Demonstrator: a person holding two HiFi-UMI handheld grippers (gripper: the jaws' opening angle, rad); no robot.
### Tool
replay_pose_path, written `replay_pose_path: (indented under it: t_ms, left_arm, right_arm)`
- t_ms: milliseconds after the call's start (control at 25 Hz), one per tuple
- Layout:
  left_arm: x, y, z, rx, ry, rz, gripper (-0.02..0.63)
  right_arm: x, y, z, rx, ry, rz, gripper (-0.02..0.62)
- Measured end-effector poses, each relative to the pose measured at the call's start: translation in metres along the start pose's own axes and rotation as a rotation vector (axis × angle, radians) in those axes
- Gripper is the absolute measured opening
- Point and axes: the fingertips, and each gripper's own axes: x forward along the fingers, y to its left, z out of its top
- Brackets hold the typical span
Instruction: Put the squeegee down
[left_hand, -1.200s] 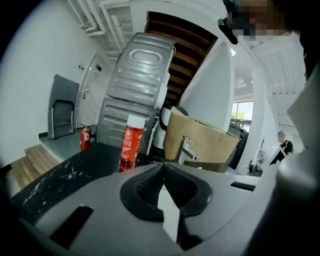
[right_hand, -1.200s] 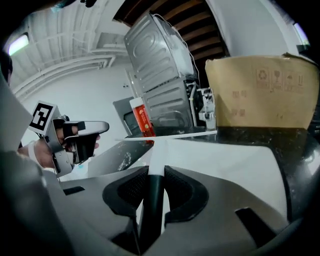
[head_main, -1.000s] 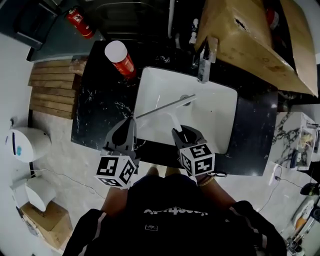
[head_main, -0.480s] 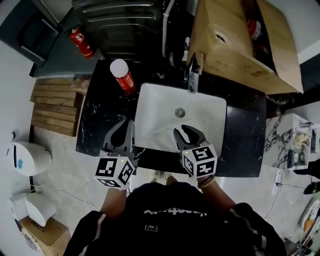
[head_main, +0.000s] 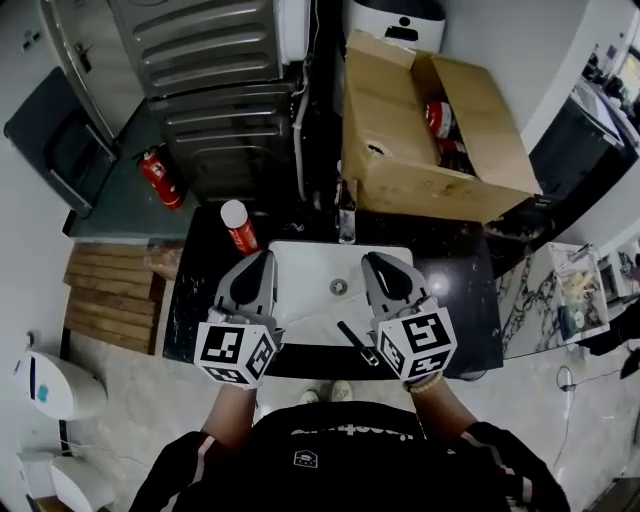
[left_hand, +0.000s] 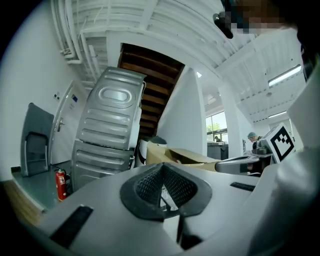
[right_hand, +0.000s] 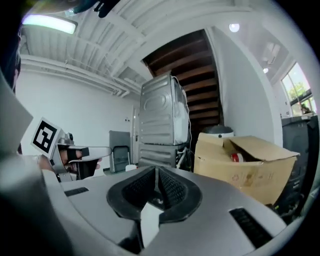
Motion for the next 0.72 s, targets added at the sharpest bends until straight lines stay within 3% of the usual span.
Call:
replay_pose_path:
  t_ms: [240, 480, 720]
  left_arm:
    - [0.010, -0.029, 0.027, 0.013, -0.048, -0.079, 0.014]
    - [0.017, -0.054, 0.025, 0.006, -0.036, -0.145, 0.014]
    - [0.017, -0.058, 0.025, 0.008, -0.032, -0.156, 0.014]
  right_arm:
    - [-0.033, -0.012, 0.042, -0.019, -0.122, -0.068, 0.038]
    - [-0.045, -0.018, 0.051, -0.020, -0.151, -0.096, 0.037]
    - [-0.047, -0.017, 0.055, -0.011, -0.169, -0.093, 0.037]
